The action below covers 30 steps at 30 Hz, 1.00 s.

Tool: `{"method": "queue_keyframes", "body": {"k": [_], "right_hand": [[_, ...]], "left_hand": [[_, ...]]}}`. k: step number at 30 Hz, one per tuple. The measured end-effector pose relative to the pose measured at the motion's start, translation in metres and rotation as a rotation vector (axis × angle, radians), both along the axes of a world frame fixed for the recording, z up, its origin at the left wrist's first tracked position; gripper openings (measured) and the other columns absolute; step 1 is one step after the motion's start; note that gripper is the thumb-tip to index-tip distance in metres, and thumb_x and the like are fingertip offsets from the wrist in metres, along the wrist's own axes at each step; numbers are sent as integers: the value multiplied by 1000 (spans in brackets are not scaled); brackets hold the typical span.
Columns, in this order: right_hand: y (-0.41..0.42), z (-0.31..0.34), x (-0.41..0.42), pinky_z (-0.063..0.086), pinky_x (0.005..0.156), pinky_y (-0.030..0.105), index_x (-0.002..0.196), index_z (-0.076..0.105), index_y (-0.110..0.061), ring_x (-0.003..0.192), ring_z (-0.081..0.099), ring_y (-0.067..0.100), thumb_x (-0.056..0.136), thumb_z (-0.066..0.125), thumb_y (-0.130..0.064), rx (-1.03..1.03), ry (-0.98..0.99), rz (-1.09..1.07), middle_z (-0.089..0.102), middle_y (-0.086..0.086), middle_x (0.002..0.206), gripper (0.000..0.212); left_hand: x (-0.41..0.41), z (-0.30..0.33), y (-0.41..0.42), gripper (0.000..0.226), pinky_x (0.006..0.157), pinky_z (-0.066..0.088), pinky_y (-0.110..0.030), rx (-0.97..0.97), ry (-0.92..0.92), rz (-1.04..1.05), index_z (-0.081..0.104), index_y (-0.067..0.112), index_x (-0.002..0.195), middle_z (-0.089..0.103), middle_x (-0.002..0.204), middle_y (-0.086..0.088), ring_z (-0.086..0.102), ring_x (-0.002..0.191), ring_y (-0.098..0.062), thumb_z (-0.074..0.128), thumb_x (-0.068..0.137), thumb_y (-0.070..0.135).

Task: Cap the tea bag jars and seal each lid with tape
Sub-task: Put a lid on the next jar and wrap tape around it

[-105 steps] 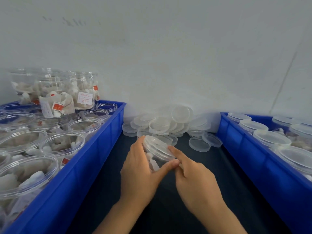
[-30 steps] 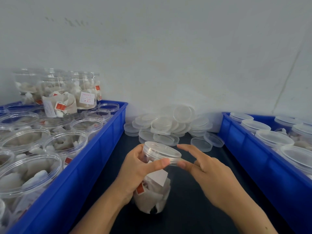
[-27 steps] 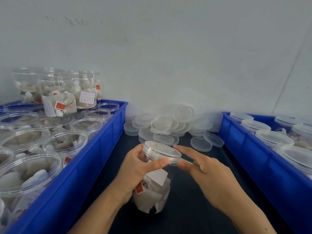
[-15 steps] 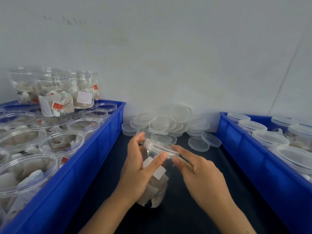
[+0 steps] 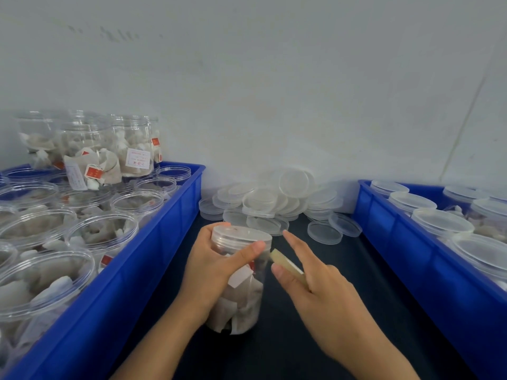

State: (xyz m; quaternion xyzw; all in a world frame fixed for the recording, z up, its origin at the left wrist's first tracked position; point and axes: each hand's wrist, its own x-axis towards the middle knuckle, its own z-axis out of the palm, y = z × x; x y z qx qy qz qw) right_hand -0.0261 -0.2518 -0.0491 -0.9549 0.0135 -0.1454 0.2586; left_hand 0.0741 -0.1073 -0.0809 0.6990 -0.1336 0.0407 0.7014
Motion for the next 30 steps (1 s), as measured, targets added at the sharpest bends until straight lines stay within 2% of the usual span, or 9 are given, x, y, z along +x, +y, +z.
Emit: {"method": "queue_keyframes", "body": {"k": [4,9,12,14,18,22,24,27,30], "right_hand": [[-3,4,1,42,66,27,139,20,-48,59,44,6,94,29,-58,-77,-30,-36,41,-10,59,47],[-11,7,4,48,73,32,137,22,-47,75,55,9,96,25,-56,-198,-72,-84,52,-12,69,42],[-13,6,6,48,70,31,137,24,-50,66,51,7,96,26,-56,-184,-69,-74,47,-12,63,41],[-13,5,6,46,68,30,137,27,-52,56,43,6,96,30,-56,-157,-53,-68,43,-10,56,41],[-15,4,7,46,69,27,137,25,-63,56,43,6,96,32,-56,-106,-35,-69,47,-11,59,42],[-18,2,7,36,56,19,135,25,-67,50,40,4,96,36,-54,-80,-23,-59,43,-10,53,42],[-17,1,6,34,54,17,133,28,-67,48,45,2,95,38,-54,-73,-16,-48,51,-18,52,42],[-13,-1,7,35,52,18,131,32,-66,46,45,2,94,41,-53,-96,-6,-51,47,-37,53,40],[-12,-4,9,35,53,17,131,35,-64,45,41,5,94,42,-53,-79,-41,-84,49,-32,52,39]], "left_hand": [[4,1,5,83,72,49,-17,-40,49,-84,61,24,115,72,103,3,69,88,-3,86,41,53],[2,1,4,90,72,52,-24,-91,113,-241,65,20,112,75,99,-4,72,92,-18,88,33,58],[2,1,5,101,79,52,-32,-92,132,-304,65,19,114,75,99,-8,71,93,-22,89,28,65],[3,2,6,103,76,53,-29,-89,131,-334,64,19,116,74,100,-8,71,92,-21,89,28,64],[2,2,7,103,72,54,-21,-92,113,-375,61,19,117,74,104,-5,71,94,-18,90,29,63],[3,-1,5,95,73,53,-18,-76,54,-393,58,16,120,73,105,-3,70,94,-15,89,39,53],[3,-3,6,96,74,53,-18,-80,38,-410,58,16,121,73,107,-4,70,96,-16,90,40,54],[4,-5,7,91,76,52,-15,-42,2,-394,58,20,121,72,109,1,69,100,-13,86,44,60],[1,-6,4,73,78,52,-17,58,-99,-289,57,31,120,70,106,12,67,99,-5,71,56,65]]}}
